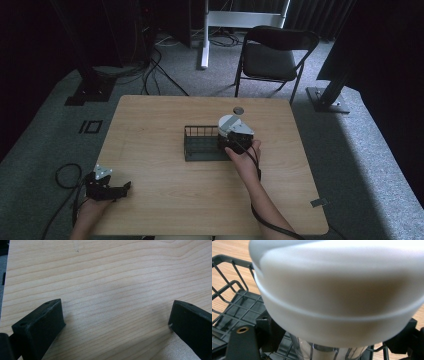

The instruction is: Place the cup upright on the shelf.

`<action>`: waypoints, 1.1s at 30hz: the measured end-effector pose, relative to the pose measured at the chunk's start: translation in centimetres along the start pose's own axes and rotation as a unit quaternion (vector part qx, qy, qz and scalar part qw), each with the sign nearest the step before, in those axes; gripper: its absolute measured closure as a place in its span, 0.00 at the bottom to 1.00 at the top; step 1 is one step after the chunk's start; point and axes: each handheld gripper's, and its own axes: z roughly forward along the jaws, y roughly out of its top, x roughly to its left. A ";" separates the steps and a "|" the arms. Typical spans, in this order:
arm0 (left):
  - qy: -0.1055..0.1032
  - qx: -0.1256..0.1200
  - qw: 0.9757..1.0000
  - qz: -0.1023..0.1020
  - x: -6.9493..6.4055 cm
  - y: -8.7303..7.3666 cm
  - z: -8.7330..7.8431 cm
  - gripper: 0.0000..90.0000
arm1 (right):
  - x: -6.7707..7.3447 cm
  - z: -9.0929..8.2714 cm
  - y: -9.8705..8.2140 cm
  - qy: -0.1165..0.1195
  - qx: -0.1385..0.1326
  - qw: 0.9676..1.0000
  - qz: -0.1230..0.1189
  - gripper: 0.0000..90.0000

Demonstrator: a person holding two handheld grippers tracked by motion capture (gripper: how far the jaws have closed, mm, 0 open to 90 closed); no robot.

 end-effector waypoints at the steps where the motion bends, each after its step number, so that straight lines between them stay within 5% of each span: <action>1: 0.000 0.000 1.000 0.000 0.0 0.0 0.0 0.00 | 0.0 0.0 0.0 -0.001 0.000 1.000 -0.003 0.20; 33: 0.000 0.000 1.000 0.000 0.0 0.0 0.0 0.00 | -1.0 -1.6 -1.2 0.029 -0.041 0.999 0.016 0.14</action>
